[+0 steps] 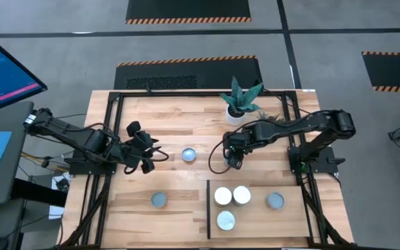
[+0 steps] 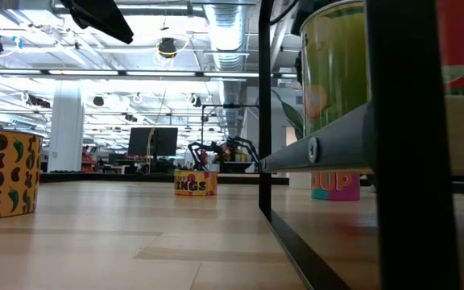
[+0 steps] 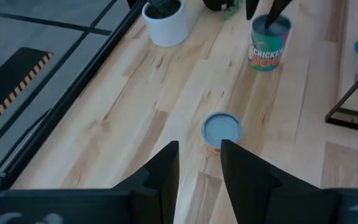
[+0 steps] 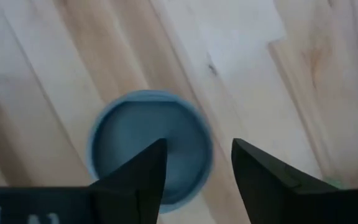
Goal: Pick and place cans onto a shelf
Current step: Put the pink canned chicken soup on the shelf, then move the yellow can from bottom left to the center of the table
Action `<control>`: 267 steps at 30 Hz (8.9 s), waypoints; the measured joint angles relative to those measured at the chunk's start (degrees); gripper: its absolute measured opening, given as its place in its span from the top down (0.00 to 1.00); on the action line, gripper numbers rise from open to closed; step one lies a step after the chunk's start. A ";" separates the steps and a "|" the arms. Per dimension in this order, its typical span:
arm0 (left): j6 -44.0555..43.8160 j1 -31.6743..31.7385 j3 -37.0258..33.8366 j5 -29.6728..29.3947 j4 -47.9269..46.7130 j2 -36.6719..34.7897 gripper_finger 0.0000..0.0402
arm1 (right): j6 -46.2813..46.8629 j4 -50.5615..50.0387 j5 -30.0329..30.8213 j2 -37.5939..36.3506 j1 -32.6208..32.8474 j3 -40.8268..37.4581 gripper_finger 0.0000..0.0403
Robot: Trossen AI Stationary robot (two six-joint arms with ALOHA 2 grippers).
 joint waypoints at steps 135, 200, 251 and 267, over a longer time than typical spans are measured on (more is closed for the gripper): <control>-0.25 0.38 0.00 0.46 2.50 3.26 0.73 | 61.42 -21.22 7.43 5.99 48.96 22.25 0.84; -1.70 2.05 0.00 -0.08 2.56 3.24 0.73 | 62.60 -45.95 15.44 9.12 44.55 34.77 0.84; -15.05 -10.42 2.89 37.03 -3.19 21.38 0.73 | 59.65 -45.97 29.45 5.29 39.60 37.42 0.84; -24.87 -20.05 2.89 47.60 2.08 33.11 0.97 | 59.77 -45.97 29.42 5.29 41.13 37.42 0.84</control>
